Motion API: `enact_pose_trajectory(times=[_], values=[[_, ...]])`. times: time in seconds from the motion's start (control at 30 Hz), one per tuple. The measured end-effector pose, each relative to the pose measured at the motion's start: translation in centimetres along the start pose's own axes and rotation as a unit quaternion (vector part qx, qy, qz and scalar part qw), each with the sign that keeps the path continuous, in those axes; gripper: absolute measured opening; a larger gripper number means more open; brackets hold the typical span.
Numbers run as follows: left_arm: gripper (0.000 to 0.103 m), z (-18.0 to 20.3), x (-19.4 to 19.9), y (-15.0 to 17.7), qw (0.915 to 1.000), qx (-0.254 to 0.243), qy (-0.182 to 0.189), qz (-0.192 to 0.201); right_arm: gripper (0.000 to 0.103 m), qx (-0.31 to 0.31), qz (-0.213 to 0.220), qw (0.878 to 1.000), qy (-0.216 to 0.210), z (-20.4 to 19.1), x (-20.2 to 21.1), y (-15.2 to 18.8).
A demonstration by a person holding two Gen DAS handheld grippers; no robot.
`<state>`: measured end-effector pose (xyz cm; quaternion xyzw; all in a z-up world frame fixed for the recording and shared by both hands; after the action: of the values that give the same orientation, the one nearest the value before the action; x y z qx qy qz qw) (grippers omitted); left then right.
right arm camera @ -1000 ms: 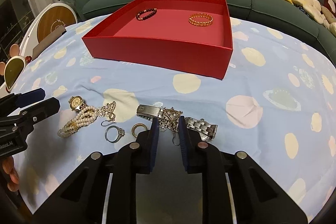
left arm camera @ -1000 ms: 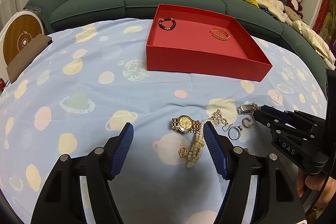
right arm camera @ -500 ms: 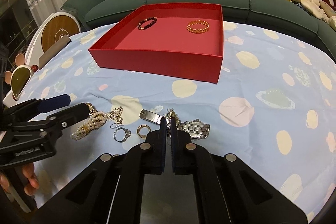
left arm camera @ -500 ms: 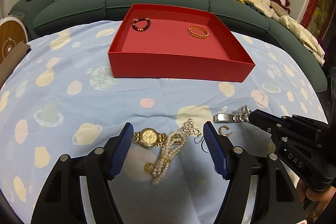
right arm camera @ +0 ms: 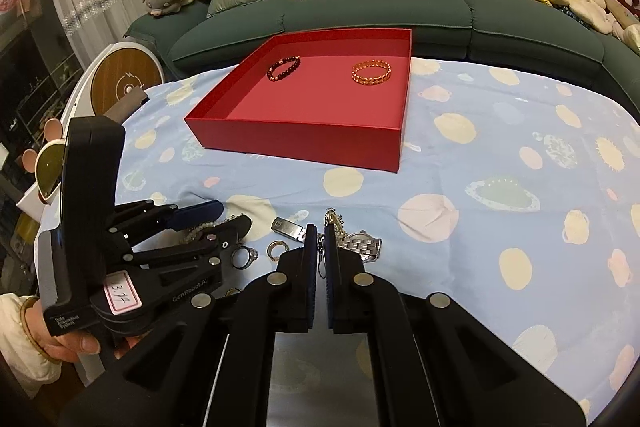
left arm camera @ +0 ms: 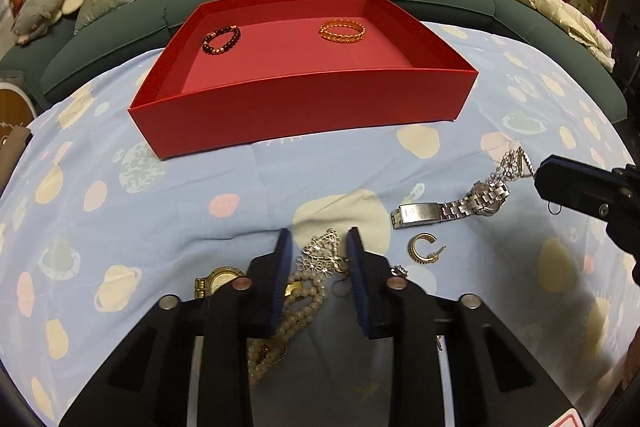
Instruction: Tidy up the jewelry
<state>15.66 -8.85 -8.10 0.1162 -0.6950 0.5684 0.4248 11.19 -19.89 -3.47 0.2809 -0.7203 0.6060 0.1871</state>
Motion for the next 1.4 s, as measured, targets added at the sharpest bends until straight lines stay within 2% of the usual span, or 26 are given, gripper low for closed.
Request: enact_pose_trajectory(times=[0.1, 0.13, 0.3, 0.5, 0.7, 0.9, 1.0, 1.13, 1.23, 1.4], values=[[0.013, 0.1, 0.2, -0.1, 0.9999, 0.005, 0.012, 0.001, 0.003, -0.001, 0.003, 1.0, -0.001, 0.0, 0.1, -0.3], [0.007, 0.2, 0.4, -0.2, 0.9999, 0.006, 0.015, 0.003, 0.003, -0.001, 0.005, 1.0, -0.002, -0.1, 0.2, -0.4], [0.007, 0.0, 2.8, -1.7, 0.9989, 0.019, 0.033, 0.029, 0.003, 0.002, 0.016, 1.0, -0.007, -0.9, 0.7, -1.3], [0.007, -1.8, 6.3, -4.5, 0.9941, 0.062, 0.055, 0.07, 0.003, 0.003, 0.032, 0.999, -0.013, -1.8, 1.4, -2.4], [0.007, -3.9, 8.3, -7.4, 0.9915, 0.078, 0.045, 0.094, 0.003, 0.003, 0.047, 0.999, -0.017, -2.2, 1.9, -4.1], [0.007, -6.6, 9.4, -12.3, 0.9885, 0.083, 0.02, 0.125, 0.003, 0.006, 0.082, 0.996, -0.013, -1.6, 2.6, -9.8], [0.007, -7.4, 8.6, -15.0, 0.9885, 0.069, 0.001, 0.135, 0.003, 0.0, 0.096, 0.995, -0.009, -0.7, 1.7, -13.1], [0.007, -8.2, 5.7, -17.3, 0.9896, 0.063, -0.016, 0.128, 0.003, -0.009, 0.092, 0.996, 0.001, 0.4, -1.1, -15.9], [0.007, -9.0, 2.7, -17.9, 0.9903, 0.073, -0.029, 0.115, 0.003, -0.022, 0.081, 0.996, 0.008, 1.3, -3.9, -16.6], [0.007, -10.7, -2.1, -17.5, 0.9909, 0.103, -0.031, 0.081, 0.003, -0.042, 0.051, 0.998, 0.015, 2.9, -8.6, -15.7]])
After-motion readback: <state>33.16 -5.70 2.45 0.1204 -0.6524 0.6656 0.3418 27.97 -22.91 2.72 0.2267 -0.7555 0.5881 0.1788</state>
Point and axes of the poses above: each gripper's, at about its wrist camera, not at the fingertips, and x roughly against the way its jaws point, z to its right, y to its underside, the point moved 6 cm from there along -x, roughly the way its jaws point, and after that the axes turned 8 degrees about z, right-handed, at the moved point
